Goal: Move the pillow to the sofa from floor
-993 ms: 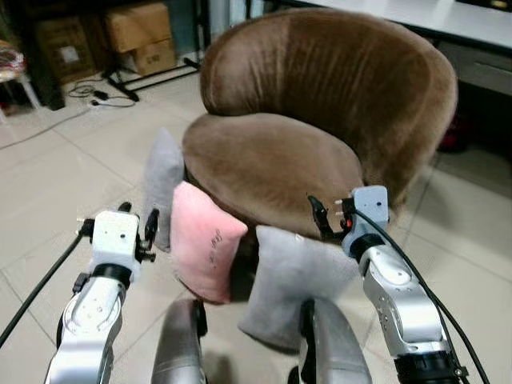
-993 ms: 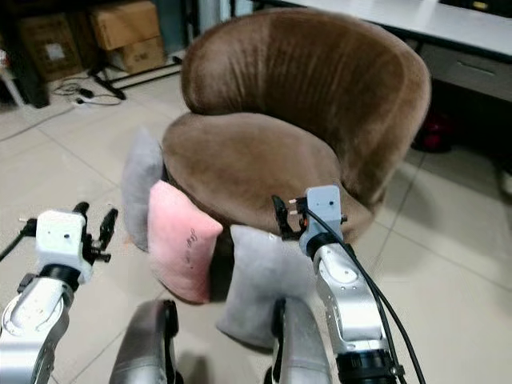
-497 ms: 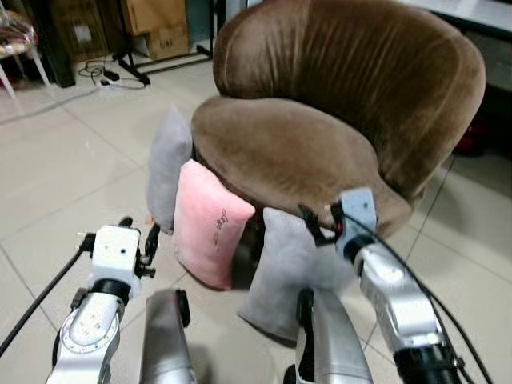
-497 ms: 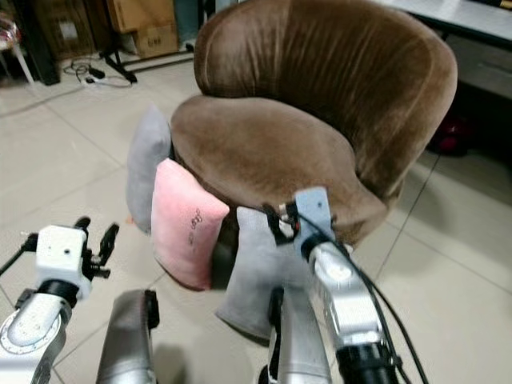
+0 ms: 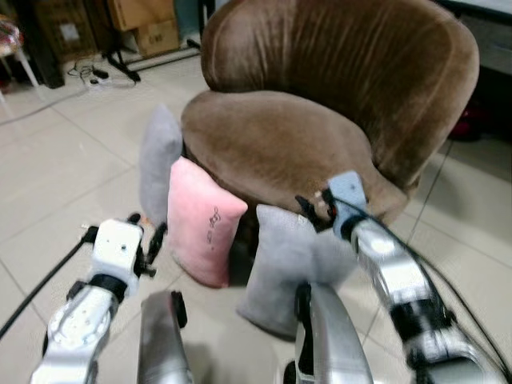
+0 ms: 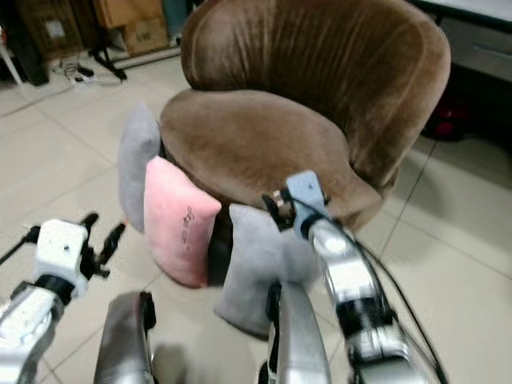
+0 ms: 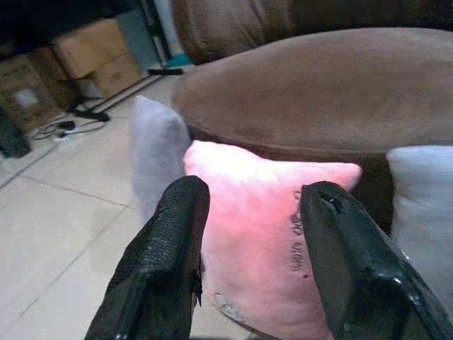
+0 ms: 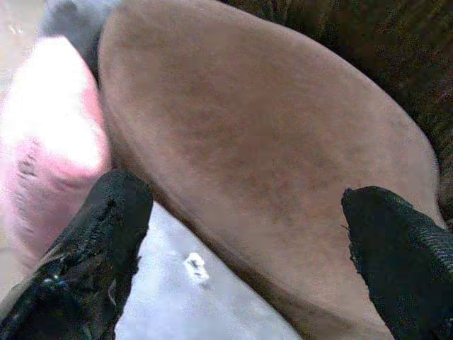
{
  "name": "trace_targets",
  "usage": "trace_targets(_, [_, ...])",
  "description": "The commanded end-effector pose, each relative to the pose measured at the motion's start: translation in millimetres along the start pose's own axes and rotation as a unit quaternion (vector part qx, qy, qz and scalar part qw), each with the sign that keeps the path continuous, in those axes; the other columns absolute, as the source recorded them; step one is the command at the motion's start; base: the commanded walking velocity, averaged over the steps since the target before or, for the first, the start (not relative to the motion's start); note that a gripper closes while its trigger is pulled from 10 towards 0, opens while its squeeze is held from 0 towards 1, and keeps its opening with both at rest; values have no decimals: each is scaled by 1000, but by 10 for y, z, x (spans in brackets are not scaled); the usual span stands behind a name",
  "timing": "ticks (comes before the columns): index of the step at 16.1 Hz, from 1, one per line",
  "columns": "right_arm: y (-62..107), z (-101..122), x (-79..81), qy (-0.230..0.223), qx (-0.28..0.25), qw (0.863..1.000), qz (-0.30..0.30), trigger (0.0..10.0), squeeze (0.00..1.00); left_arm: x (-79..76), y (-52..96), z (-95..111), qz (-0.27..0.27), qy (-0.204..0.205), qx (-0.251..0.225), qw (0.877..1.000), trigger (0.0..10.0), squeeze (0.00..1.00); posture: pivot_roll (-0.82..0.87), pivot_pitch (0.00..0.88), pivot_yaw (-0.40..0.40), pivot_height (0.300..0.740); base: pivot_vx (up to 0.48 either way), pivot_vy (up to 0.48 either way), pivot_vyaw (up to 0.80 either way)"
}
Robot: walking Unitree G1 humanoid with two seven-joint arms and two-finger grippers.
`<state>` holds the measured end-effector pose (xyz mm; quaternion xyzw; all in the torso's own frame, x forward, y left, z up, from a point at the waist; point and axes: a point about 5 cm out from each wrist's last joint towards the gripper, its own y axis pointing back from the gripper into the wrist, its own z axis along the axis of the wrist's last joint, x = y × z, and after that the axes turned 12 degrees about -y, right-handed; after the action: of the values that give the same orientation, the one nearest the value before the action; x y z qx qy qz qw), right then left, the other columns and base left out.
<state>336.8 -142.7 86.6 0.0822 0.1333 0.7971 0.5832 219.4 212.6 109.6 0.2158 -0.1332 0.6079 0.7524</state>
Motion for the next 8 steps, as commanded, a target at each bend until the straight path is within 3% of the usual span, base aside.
trace_targets(1, [-52, -12, -76, 28, 18, 999, 0, 10000, 1000, -42, -9, 63, -37, -6, -12, 999, 10000, 0, 24, 40, -50, 472, 0, 0, 0])
trace_targets(4, [-119, 19, -135, 41, 32, 999, 1, 10000, 1000, -60, -17, 110, -58, -15, -18, 998, 10000, 0, 21, 74, -61, 472, 0, 0, 0])
trace_targets(6, [-183, 44, -135, 85, 53, 995, 16, 10000, 1000, -52, -39, 185, -74, -16, -29, 997, 10000, 0, 19, 123, -78, 472, 0, 0, 0])
trace_targets(8, [-205, -29, -123, 117, 81, 989, 32, 10000, 1000, -85, 28, 227, -108, -27, -33, 993, 10000, 0, 28, 153, -80, 472, 0, 0, 0])
